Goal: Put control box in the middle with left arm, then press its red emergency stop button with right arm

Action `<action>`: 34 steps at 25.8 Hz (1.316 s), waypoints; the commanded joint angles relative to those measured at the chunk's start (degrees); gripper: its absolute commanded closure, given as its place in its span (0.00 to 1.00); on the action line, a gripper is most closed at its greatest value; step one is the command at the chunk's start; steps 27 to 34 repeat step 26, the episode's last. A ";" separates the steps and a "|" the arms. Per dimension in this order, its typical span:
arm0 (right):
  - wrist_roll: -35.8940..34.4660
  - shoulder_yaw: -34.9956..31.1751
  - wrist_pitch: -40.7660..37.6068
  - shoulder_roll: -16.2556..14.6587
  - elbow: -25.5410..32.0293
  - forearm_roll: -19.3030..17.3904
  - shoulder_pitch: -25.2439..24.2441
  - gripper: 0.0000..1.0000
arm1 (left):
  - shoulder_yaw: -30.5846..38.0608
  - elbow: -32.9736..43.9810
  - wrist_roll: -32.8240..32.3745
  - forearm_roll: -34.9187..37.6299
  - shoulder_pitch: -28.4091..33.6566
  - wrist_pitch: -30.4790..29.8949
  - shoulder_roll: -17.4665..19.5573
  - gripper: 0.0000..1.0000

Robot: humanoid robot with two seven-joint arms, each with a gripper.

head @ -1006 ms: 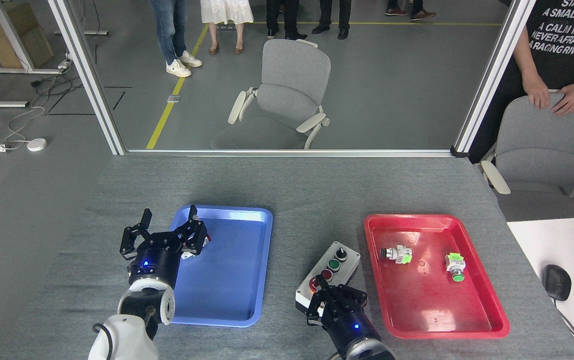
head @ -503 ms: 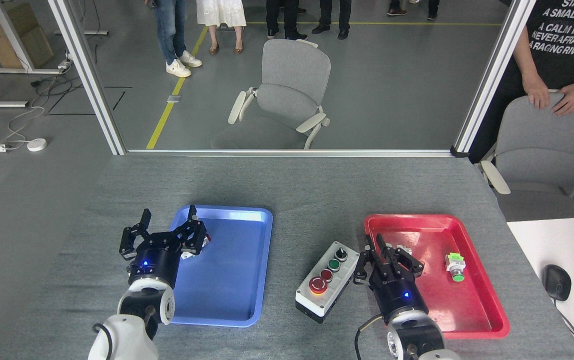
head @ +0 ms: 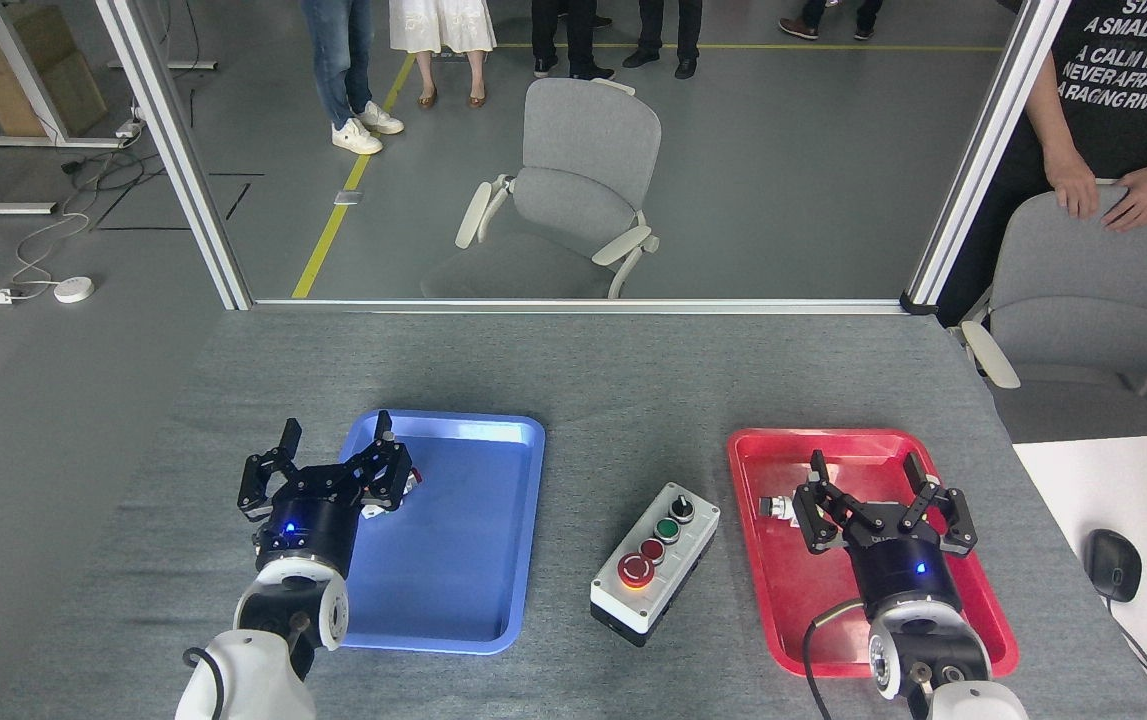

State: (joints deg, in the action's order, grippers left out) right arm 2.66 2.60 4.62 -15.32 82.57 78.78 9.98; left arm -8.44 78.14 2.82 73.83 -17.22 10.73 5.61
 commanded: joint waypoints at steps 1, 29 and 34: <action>-0.20 -1.01 -0.23 -1.20 -0.22 -0.73 -0.14 0.02 | 0.00 0.00 -0.01 0.00 0.08 -0.01 0.01 0.01; -0.20 -1.80 -0.14 -1.82 -0.22 -2.23 -0.23 0.02 | 0.00 0.00 -0.01 0.00 0.43 -0.01 -0.08 0.01; -0.20 -1.80 -0.14 -1.82 -0.22 -2.23 -0.23 0.02 | 0.00 0.00 -0.01 0.00 0.43 -0.01 -0.08 0.01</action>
